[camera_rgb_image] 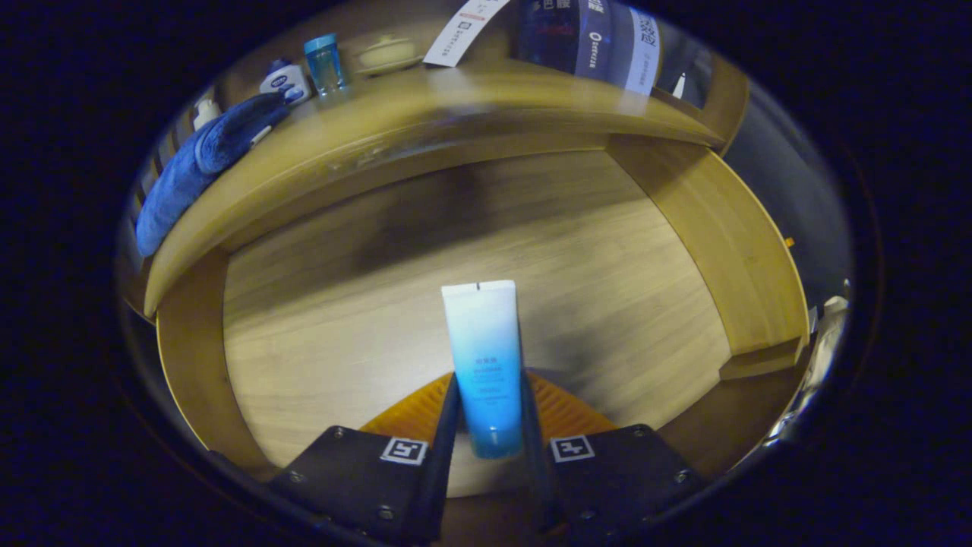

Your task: Pull open the drawer, take out the items inside it, and place them on the countertop above the cabinet.

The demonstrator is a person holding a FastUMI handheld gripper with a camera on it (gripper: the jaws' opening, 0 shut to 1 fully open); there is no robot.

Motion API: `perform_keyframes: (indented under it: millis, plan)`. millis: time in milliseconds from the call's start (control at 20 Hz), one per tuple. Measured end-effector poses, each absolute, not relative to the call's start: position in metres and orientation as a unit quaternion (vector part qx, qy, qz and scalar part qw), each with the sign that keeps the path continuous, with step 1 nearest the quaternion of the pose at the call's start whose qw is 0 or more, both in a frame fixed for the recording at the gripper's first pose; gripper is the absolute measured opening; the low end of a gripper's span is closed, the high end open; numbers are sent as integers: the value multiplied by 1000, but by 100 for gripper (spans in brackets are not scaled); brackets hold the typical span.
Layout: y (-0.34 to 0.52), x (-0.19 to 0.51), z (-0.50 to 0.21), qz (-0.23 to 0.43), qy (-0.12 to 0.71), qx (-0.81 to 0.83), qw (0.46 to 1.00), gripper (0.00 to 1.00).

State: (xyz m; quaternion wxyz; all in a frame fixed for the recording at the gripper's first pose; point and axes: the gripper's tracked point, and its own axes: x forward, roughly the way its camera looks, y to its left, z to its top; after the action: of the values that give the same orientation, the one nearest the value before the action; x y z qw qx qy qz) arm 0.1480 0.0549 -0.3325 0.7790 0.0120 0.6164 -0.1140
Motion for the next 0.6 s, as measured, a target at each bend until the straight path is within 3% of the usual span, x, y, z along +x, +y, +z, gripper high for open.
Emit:
perform_keyframes:
  millis: [100,600]
  plan:
    - [51,151,-331,-116,612,-2,783,40]
    - [46,175,-308,-117,533,-43,837,41]
